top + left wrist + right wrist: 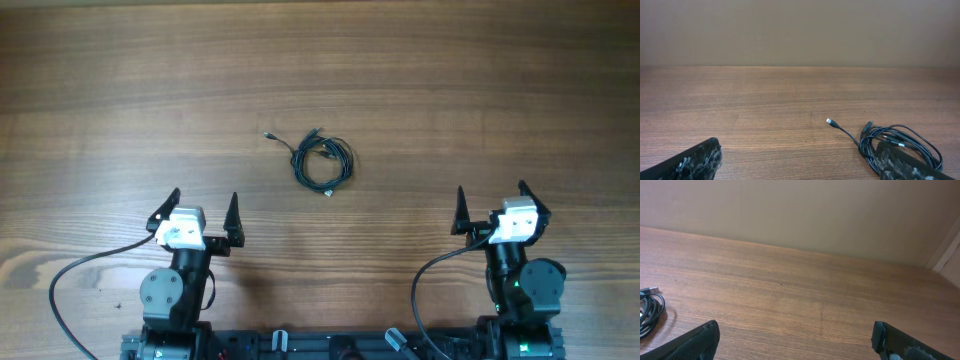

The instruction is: Untangle cables

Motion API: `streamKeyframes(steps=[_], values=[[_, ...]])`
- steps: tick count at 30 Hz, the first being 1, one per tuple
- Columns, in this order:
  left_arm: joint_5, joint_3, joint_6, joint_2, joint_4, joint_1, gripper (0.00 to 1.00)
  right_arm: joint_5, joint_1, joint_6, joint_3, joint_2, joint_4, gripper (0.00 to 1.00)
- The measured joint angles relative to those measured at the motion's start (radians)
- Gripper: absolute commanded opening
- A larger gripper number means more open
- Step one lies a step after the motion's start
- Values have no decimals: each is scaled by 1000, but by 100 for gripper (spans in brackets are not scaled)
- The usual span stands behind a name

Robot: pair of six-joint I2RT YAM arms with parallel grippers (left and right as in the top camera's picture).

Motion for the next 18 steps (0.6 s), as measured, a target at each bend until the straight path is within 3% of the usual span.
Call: streamKeyframes(steps=[18], values=[[0,0,0,0,0,0,100,7,0,-52,0,0,0,100]])
